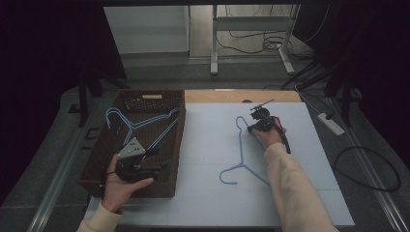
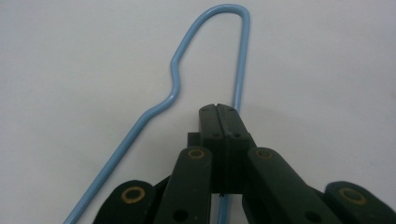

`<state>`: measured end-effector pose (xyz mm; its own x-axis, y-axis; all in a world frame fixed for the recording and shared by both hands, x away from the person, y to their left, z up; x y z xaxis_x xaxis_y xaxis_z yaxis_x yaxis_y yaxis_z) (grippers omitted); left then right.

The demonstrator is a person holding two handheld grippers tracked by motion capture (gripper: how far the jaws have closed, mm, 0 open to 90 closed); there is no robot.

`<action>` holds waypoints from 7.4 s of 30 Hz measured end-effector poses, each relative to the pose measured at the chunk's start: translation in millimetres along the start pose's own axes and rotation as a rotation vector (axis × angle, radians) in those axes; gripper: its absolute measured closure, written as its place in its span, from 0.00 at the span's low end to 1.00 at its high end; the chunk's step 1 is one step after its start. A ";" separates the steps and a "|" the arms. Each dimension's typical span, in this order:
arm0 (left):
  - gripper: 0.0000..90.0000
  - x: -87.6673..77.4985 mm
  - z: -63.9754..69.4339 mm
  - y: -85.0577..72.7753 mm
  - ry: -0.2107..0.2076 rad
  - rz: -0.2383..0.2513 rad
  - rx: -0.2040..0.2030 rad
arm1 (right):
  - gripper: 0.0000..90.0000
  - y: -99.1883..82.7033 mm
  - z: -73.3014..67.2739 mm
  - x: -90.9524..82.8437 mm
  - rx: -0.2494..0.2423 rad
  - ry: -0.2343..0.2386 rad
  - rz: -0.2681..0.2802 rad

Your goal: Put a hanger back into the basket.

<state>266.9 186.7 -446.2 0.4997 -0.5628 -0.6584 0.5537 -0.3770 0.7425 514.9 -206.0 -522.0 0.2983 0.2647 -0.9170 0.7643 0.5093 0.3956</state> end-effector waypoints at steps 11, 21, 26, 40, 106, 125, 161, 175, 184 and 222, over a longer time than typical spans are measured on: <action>0.39 -0.4 -0.1 0.0 0.003 0.001 -0.001 | 1.00 -14.0 31.9 -9.2 0.099 -0.035 0.024; 0.39 0.1 0.2 0.2 0.000 0.002 -0.001 | 1.00 -18.7 27.5 -24.6 0.081 -0.018 0.061; 0.39 -0.3 0.6 0.0 -0.002 0.005 0.001 | 1.00 -38.7 3.3 -56.0 -0.027 0.036 0.074; 0.39 0.9 4.5 1.7 -0.002 0.001 0.007 | 1.00 -155.1 -24.1 -95.9 -0.141 0.088 -0.041; 0.39 -1.4 3.7 0.9 -0.004 0.007 0.009 | 0.99 -103.7 -138.0 -54.1 -0.351 0.225 0.006; 0.39 -2.2 2.1 0.0 -0.011 0.009 0.007 | 0.52 -33.3 -152.2 -16.7 -0.525 0.175 -0.101; 0.39 -2.3 5.9 0.4 -0.018 0.014 0.014 | 0.96 -20.5 -170.4 -16.6 -0.664 0.080 -0.226; 0.39 17.6 42.1 9.5 -0.116 -0.056 0.013 | 0.96 -26.8 -150.9 -41.1 -0.540 0.087 -0.090; 0.38 40.8 65.7 18.2 -0.160 -0.110 0.001 | 0.96 -30.2 -147.6 -49.2 -0.519 0.086 -0.042; 0.68 175.4 122.3 25.8 -0.229 -0.294 -0.081 | 0.96 -30.9 -144.5 -58.2 -0.486 0.087 0.016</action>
<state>287.3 -11.7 -527.5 0.1545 -0.5924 -0.7907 0.7067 -0.4929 0.5075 391.3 -118.8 -473.6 0.2428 0.3326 -0.9113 0.3984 0.8223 0.4063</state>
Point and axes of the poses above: each handheld gripper's, and its own axes: x roughly forward along the jaws, y roughly out of its top, z roughly to its right, the point moved 2 cm from there along x, roughly forward along the jaws, and after that the axes turned 8 degrees about -z, right-handed, at the moved point
